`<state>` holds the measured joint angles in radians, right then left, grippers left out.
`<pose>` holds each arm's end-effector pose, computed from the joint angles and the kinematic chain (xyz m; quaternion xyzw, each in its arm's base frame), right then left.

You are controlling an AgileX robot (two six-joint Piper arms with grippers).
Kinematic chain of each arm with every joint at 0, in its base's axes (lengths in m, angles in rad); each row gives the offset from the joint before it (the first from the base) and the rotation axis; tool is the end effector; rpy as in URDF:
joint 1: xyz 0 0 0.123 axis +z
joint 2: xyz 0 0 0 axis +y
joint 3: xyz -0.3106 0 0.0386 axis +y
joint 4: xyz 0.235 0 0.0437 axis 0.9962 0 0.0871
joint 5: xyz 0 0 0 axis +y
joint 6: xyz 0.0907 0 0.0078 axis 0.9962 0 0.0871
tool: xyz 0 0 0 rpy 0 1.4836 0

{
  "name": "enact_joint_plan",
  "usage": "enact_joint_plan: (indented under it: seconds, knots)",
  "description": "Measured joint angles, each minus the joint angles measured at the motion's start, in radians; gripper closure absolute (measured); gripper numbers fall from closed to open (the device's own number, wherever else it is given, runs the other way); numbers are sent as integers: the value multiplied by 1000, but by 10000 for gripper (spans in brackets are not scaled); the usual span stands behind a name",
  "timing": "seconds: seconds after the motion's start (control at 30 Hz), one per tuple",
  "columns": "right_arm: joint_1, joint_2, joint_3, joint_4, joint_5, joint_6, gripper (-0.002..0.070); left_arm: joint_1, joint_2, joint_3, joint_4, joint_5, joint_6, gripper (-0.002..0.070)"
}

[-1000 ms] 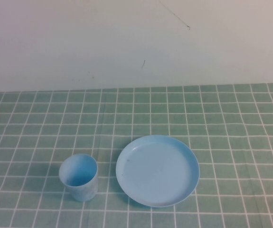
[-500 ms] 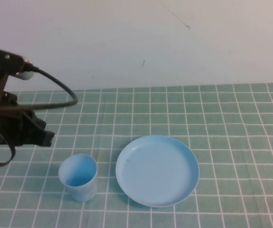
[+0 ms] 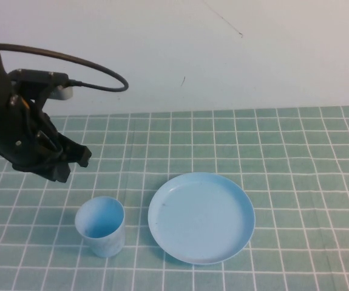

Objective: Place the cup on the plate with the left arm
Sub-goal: Pick up the cup from the table

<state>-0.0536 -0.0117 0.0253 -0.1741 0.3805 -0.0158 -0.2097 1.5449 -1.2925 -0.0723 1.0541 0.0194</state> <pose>0.0109 -0.0065 0.1714 -0.0309 0.8046 -0.0941 0.5856 0.2925 -0.0681 0.3328 0.1005 0.9789 -0.0505 0.1707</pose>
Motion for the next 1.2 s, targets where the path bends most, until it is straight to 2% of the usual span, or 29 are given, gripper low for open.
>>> enact_joint_plan:
  seconds: [0.07,0.17,0.23,0.33,0.57,0.67,0.7,0.77,0.83,0.9,1.07,1.2]
  knots:
    - [0,0,0,0,0,0,678,0,30,0,4,2,-2,525]
    - [0,0,0,0,0,0,678,0,77,0,4,2,-6,363]
    - [0,0,0,0,0,0,678,0,108,0,4,2,-6,290]
    - [0,0,0,0,0,0,678,0,152,-1,4,2,-6,256]
    - [0,0,0,0,0,0,678,0,251,-1,-68,6,60,244]
    - [0,0,0,0,0,0,678,0,294,-1,-77,10,64,272]
    - [0,0,0,0,0,0,678,0,308,-1,-77,13,64,312]
    - [0,0,0,0,0,0,678,0,323,-1,-73,20,69,478]
    - [0,0,0,0,0,0,678,0,324,-6,-61,25,83,584]
    - [0,0,0,0,0,0,678,0,319,-29,-50,42,83,631]
    - [0,0,0,0,0,0,678,-9,300,-153,-36,129,76,665]
    - [0,0,0,0,0,0,678,-60,296,-280,-28,155,65,666]
